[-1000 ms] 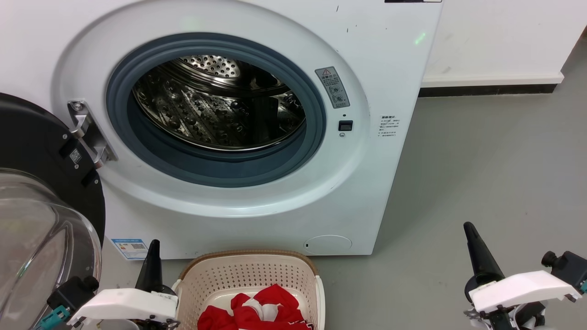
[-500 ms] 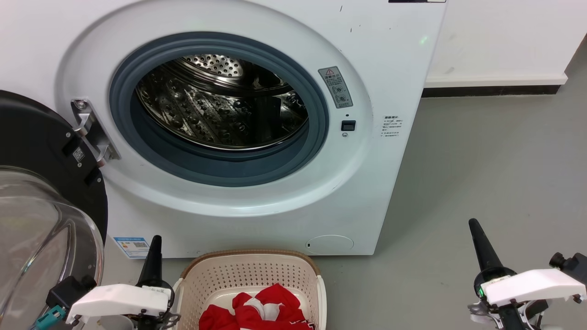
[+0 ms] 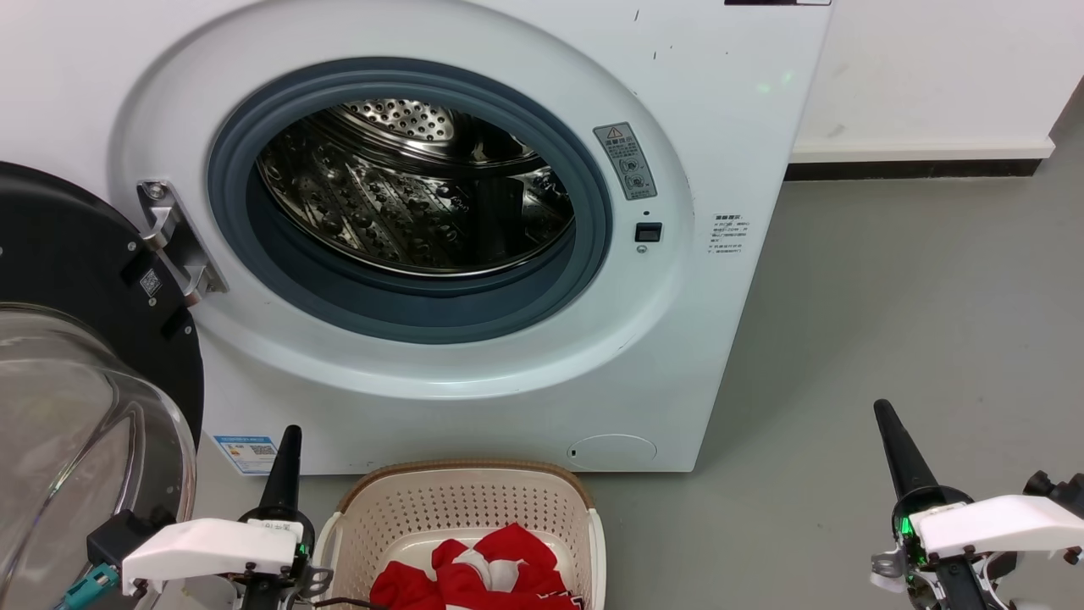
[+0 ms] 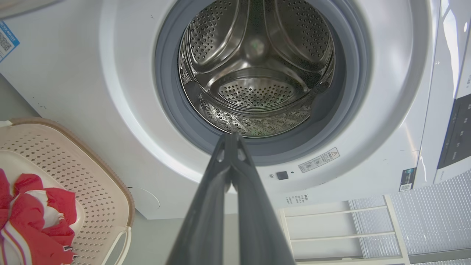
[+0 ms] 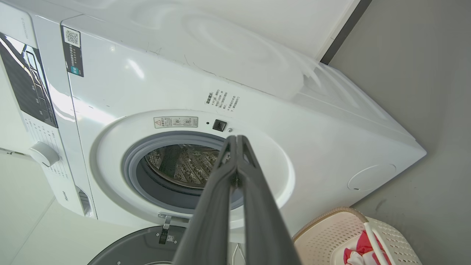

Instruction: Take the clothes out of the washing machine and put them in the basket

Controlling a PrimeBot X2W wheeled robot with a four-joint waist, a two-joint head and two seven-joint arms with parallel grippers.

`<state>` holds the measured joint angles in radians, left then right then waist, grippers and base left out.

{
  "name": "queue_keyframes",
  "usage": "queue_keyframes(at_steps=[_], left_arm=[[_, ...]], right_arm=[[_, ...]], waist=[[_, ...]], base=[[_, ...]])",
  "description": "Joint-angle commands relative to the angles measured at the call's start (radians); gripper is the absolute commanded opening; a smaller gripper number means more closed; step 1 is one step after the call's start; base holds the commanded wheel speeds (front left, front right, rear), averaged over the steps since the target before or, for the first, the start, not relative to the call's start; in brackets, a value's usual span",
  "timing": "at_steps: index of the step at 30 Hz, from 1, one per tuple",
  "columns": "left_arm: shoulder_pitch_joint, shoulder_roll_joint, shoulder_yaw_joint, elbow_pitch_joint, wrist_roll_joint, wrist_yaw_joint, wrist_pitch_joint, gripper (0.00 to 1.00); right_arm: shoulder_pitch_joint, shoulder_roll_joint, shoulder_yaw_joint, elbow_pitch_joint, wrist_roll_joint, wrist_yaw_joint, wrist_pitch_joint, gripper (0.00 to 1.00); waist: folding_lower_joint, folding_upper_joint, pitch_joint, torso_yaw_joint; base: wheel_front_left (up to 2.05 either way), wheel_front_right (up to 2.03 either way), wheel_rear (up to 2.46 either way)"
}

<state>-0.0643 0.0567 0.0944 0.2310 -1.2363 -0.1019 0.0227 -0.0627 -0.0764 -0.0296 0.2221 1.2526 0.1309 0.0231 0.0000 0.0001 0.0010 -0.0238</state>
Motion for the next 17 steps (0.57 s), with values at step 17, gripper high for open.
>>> queue_keyframes(at_steps=[17], left_arm=[[-0.032, -0.002, 0.011, 0.004, -0.163, -0.015, 0.041, 0.00]], right_arm=[[-0.035, -0.003, -0.023, 0.006, 0.170, 0.000, 0.028, 0.00]], waist=[[0.0000, -0.0001, 0.001, 0.009]], base=[[0.00, 0.00, 0.00]])
